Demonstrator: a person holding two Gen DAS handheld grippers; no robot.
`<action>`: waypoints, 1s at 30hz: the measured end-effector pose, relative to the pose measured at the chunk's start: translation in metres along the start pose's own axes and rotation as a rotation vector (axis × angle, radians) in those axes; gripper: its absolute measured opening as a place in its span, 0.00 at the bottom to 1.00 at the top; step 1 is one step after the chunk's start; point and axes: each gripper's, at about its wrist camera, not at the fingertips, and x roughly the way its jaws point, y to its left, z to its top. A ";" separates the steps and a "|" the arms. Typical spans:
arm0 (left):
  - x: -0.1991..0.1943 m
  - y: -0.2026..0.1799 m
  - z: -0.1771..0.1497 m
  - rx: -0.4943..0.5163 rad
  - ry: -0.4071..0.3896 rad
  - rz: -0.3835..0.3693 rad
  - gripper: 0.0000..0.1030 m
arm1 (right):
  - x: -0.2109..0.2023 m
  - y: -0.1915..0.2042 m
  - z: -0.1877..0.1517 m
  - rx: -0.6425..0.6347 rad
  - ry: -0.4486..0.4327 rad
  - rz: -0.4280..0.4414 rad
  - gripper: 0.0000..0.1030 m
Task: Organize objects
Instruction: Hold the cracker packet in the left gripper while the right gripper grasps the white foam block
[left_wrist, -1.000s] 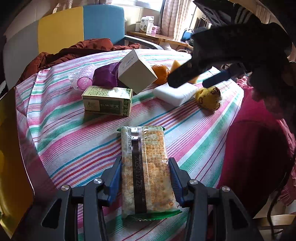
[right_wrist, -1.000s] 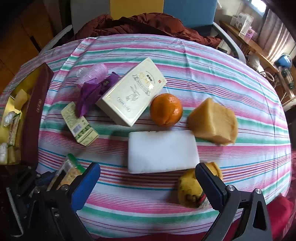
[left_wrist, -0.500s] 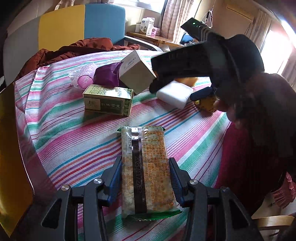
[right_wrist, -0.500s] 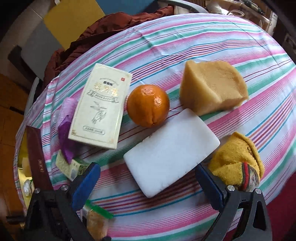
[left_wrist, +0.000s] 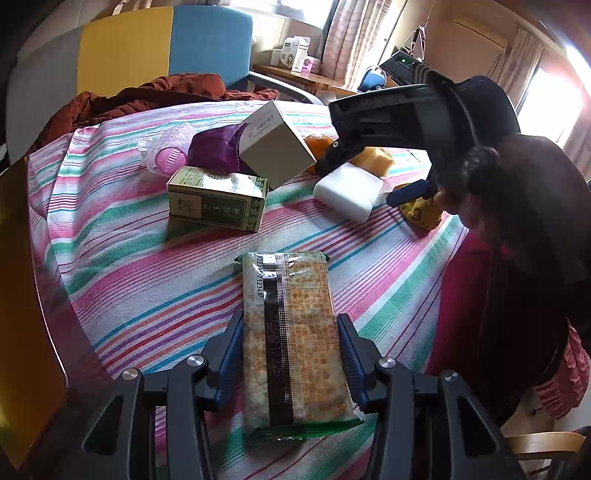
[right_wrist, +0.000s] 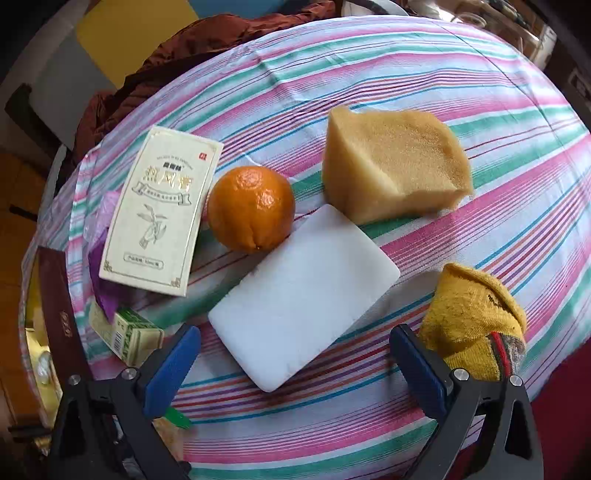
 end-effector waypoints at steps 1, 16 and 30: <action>0.000 0.001 0.000 -0.004 0.001 -0.003 0.47 | -0.001 0.000 0.002 0.010 -0.004 0.009 1.00; -0.002 -0.003 -0.002 0.022 -0.007 0.016 0.47 | -0.008 0.028 -0.008 -0.050 -0.058 -0.112 0.72; -0.023 -0.006 -0.011 -0.013 -0.009 0.052 0.47 | -0.051 0.025 -0.098 -0.246 -0.175 -0.011 0.72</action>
